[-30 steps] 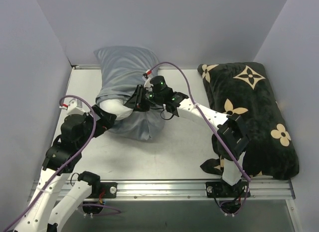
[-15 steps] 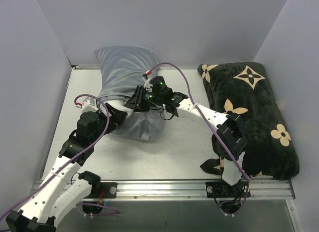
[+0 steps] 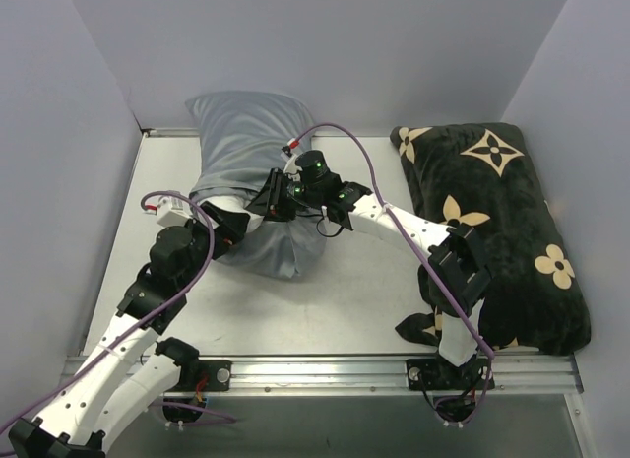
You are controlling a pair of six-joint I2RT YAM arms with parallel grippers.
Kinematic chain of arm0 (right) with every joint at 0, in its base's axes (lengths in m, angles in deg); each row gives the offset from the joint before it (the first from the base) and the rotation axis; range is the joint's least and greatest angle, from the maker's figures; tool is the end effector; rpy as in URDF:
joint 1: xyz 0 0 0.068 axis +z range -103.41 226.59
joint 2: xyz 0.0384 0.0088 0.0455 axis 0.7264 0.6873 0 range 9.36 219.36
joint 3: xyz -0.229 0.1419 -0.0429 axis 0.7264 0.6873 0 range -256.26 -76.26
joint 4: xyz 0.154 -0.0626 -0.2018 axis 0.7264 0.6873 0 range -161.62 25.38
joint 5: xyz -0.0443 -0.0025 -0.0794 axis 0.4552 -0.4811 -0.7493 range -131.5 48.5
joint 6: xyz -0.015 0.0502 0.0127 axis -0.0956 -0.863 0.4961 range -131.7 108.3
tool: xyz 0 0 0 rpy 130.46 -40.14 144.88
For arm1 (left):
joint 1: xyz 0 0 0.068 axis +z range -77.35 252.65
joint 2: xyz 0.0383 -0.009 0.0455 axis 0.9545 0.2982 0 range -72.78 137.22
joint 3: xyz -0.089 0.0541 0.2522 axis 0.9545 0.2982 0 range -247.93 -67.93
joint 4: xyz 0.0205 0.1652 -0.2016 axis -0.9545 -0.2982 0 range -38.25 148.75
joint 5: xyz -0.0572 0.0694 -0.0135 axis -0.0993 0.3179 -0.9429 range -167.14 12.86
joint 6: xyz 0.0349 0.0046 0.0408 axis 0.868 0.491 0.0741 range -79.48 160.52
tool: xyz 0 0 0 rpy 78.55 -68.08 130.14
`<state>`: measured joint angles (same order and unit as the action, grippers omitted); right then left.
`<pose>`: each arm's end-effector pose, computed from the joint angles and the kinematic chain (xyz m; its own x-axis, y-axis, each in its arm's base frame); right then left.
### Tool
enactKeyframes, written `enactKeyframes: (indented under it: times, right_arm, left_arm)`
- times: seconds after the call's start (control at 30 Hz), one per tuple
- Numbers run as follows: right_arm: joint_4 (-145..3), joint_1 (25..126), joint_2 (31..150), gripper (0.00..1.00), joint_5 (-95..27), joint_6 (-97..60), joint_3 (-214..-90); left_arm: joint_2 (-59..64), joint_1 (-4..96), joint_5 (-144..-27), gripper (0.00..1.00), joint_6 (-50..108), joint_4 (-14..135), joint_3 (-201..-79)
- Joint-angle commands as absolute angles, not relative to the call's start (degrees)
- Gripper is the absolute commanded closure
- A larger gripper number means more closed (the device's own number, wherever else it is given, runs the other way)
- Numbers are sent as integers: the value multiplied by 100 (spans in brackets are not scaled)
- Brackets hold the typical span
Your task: Remove the pillowcase from the pillow
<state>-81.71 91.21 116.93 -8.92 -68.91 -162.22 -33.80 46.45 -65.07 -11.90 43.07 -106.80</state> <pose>0.3078 0.3309 0.3100 -0.8903 0.1166 -0.4403 -0.4044 0.2421 0.8819 0.1509 -0.0660 0.3096 -0.3479 -0.6926 -0.6319 -0.0402 0.6844 -0.7280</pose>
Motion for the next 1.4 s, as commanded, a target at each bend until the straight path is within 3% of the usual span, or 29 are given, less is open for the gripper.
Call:
enactKeyframes:
  times: [0.0,0.43,0.5,0.53,0.57,0.63,0.67,0.7,0.77,0.8,0.9,1.0,1.37]
  right_arm:
    - [-8744,9027,11439,100,-1064,-6751,-16407]
    - [-8937,9115,11052,100,-942,-6672,-15739]
    - [-9060,9132,11044,100,-880,-6716,-15686]
    - [-9095,9150,11035,100,-854,-6733,-15669]
    - [-9087,9141,10983,100,-854,-6716,-15660]
    - [-8947,9159,10930,100,-871,-6568,-15677]
    - [-8859,9167,10868,100,-923,-6506,-15686]
    - [-8737,9176,10824,100,-967,-6401,-15695]
    - [-8012,9185,10606,88,-1204,-5902,-15747]
    - [-7632,9202,10508,71,-1666,-5690,-15765]
    - [-6348,9264,9955,43,-2529,-4994,-15651]
    - [-5564,9308,9357,30,-3558,-4686,-15379]
    - [-4657,9904,8697,21,-5693,-4361,-14517]
  left_arm:
    - [-3411,4637,-6002,2,-1264,5303,-10503]
    - [-2857,4610,-5166,2,-1616,6272,-10106]
    - [-2769,4584,-5060,6,-1608,6227,-10089]
    - [-2752,4575,-5051,12,-1608,6244,-10071]
    - [-2717,4575,-5060,31,-1590,6332,-10019]
    - [-2664,4532,-5060,58,-1485,6394,-10001]
    - [-2594,4531,-5069,83,-1441,6403,-10027]
    - [-2550,4531,-5104,100,-1406,6403,-10062]
    - [-2471,4418,-5008,100,-1414,6307,-10141]
    - [-2470,4348,-4920,100,-1371,6332,-10185]
    - [-2523,3831,-4262,100,-1161,6368,-10273]
    - [-2462,3356,-3576,100,-1045,6350,-10448]
    - [-2119,2853,-3162,100,-887,6438,-10984]
